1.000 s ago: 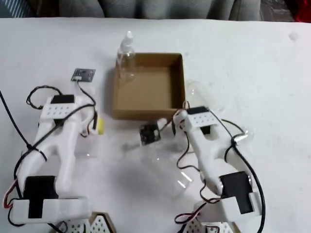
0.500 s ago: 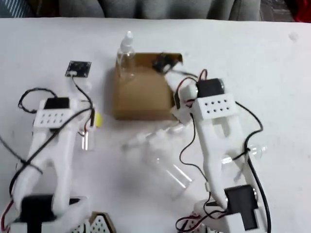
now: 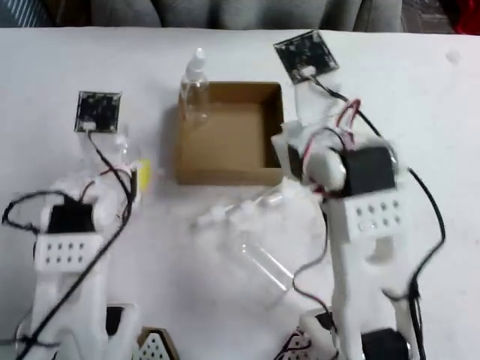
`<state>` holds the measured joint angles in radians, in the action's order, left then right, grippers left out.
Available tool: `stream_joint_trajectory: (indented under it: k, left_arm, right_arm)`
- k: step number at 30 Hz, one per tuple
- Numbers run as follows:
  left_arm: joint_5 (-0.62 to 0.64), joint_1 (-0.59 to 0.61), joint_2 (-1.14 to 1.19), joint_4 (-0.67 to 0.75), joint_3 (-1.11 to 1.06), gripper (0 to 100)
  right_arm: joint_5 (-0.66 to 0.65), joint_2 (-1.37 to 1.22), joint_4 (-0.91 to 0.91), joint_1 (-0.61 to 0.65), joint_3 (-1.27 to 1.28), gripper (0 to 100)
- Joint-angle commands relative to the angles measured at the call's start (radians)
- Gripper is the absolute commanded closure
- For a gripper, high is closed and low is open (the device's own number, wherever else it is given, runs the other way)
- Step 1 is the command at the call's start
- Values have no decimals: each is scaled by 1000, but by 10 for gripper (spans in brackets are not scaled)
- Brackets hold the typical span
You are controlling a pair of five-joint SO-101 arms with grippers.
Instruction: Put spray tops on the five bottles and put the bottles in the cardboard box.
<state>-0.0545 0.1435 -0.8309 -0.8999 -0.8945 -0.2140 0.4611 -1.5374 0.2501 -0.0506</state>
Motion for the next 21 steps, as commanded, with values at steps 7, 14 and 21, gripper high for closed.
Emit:
stream_joint_trajectory:
  k: [7, 14, 21]
  left_arm:
    - [3, -148, -449, 344, -362, 977]
    - [3, -274, -716, 371, -508, 977]
    - [-3, -374, -986, 371, -641, 977]
  right_arm:
    - [32, 294, 33, 147, 186, 982]
    - [265, 433, 449, 157, 242, 983]
    - [356, 438, 895, 223, 328, 983]
